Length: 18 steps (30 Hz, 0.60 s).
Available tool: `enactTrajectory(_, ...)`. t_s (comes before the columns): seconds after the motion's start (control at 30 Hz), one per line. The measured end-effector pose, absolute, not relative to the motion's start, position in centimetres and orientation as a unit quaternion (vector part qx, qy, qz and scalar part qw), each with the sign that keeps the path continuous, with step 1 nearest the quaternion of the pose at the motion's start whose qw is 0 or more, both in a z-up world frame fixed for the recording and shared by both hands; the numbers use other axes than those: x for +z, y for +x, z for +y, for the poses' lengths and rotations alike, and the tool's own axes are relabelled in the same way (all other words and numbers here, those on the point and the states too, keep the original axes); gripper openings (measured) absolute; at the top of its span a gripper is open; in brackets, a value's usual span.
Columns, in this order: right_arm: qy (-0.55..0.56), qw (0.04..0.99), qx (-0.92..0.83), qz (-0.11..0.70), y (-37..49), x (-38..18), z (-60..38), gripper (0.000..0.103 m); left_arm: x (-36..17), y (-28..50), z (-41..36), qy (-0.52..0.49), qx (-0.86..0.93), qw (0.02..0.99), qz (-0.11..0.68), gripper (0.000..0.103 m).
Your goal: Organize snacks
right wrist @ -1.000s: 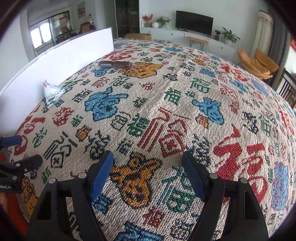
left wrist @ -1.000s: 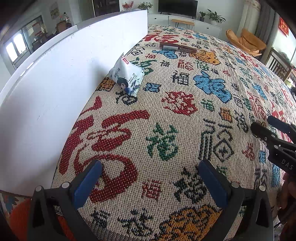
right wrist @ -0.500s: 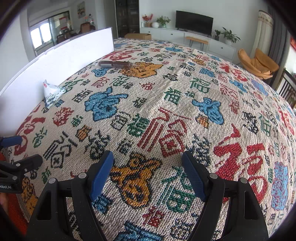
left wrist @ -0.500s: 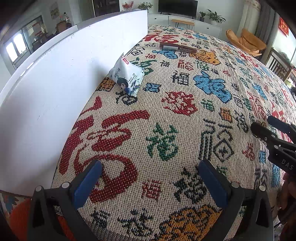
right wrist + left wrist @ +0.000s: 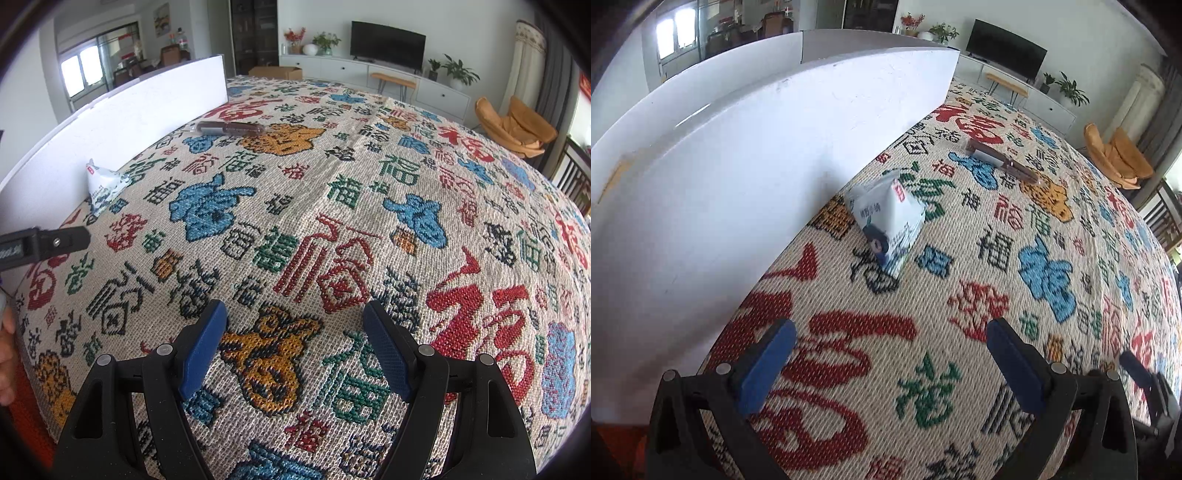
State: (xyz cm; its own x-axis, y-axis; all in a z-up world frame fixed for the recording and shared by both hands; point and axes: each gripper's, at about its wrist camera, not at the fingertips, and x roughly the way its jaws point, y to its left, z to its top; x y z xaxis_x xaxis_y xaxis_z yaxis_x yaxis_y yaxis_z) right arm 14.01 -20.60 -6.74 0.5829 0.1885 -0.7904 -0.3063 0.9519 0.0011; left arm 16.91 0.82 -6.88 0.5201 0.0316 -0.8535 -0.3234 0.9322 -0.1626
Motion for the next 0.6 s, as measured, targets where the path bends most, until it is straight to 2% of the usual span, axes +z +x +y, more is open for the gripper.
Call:
enactTrajectory(0.23,-0.067,0.887,0.140,0.435,14.1,-6.8,-20.5,0.080,-7.8,22.5,1.5,-0.153,0.175,0.854,0.465,0.101)
enactTrajectory(0.4,-0.067,0.887,0.140,0.435,14.1,-6.8,-20.5,0.080,-8.3,23.6,0.5,-0.112,0.181,0.866,0.452,0.100)
enactTrajectory(0.47,-0.067,0.887,0.139,0.435,14.2,-6.8,-20.5,0.080,-7.9,23.3,0.4,-0.102,0.171,0.878,0.435,0.078)
enactTrajectory(0.5,-0.067,0.887,0.139,0.435,14.1,-6.8,-20.5,0.080,-7.7,23.2,0.4,-0.094,0.166,0.883,0.429,0.057)
enactTrajectory(0.53,-0.067,0.887,0.139,0.435,14.1,-6.8,-20.5,0.080,-7.6,23.1,0.4,-0.089,0.156,0.886,0.427,0.052)
enactTrajectory(0.6,-0.067,0.887,0.139,0.435,14.1,-6.8,-20.5,0.080,-7.5,22.7,0.6,-0.086,0.140,0.889,0.427,0.049)
